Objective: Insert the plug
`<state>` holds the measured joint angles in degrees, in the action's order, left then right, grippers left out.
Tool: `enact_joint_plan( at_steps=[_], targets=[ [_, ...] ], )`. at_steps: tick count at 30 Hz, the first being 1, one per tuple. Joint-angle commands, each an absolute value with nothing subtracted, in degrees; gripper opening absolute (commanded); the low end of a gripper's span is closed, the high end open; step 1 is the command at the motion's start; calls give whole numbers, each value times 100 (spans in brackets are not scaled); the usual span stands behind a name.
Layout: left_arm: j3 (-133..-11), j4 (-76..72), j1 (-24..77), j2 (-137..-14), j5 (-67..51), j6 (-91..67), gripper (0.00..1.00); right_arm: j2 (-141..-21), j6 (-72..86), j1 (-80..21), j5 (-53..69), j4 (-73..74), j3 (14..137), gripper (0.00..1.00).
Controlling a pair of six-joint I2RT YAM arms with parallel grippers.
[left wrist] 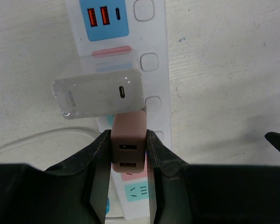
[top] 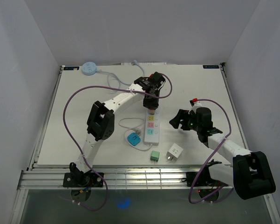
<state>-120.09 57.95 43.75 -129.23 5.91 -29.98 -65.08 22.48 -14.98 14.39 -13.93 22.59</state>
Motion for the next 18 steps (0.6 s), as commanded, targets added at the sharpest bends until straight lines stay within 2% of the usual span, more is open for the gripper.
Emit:
enact_joint_plan(
  at_steps=[1, 18],
  targets=[
    [-12234, 5757, 4412, -12929, 694, -2979, 0, -6513, 2250, -1450, 1564, -1652, 2241, 81],
    [-12182, 5713, 4465, -12990, 1117, -3085, 0, -6495, 2294, -1371, 1652, -1705, 2197, 81]
  ],
)
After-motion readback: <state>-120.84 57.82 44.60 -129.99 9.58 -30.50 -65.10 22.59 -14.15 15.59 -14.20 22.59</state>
